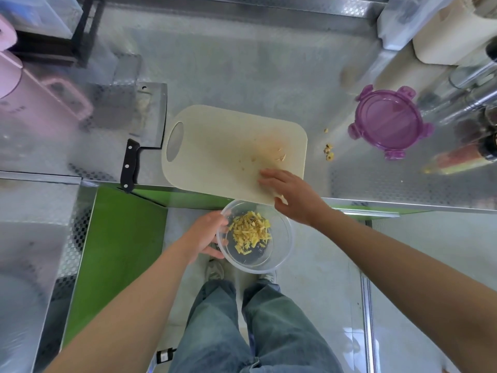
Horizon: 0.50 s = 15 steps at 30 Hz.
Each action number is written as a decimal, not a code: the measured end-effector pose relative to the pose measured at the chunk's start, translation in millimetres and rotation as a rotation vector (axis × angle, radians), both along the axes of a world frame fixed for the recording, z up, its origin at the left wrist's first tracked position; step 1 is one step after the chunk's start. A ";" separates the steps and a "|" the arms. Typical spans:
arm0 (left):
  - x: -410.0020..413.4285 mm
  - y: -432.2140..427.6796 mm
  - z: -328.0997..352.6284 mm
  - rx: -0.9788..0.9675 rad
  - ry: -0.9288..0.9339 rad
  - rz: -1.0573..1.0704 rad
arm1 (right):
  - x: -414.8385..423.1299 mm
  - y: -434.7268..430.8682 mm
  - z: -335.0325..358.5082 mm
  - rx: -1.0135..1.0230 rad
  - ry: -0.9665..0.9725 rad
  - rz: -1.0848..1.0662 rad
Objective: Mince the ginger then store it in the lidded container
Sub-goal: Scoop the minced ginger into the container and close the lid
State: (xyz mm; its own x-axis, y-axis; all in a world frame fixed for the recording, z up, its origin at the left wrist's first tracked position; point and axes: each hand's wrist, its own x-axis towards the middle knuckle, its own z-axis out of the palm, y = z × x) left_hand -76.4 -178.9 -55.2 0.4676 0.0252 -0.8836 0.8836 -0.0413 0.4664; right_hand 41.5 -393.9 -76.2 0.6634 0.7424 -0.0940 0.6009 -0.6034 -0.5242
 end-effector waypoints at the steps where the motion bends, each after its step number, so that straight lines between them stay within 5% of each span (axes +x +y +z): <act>1: -0.2 -0.2 0.3 -0.003 0.000 0.000 | 4.5 -2.7 0.9 0.003 -0.003 -0.006; 10: 6.3 -16.9 2.6 -0.041 0.025 0.005 | 22.8 -2.7 5.6 0.116 -0.014 -0.269; 15: 5.6 -20.7 1.1 -0.039 0.012 0.010 | -9.7 -11.0 10.3 0.064 0.045 -0.235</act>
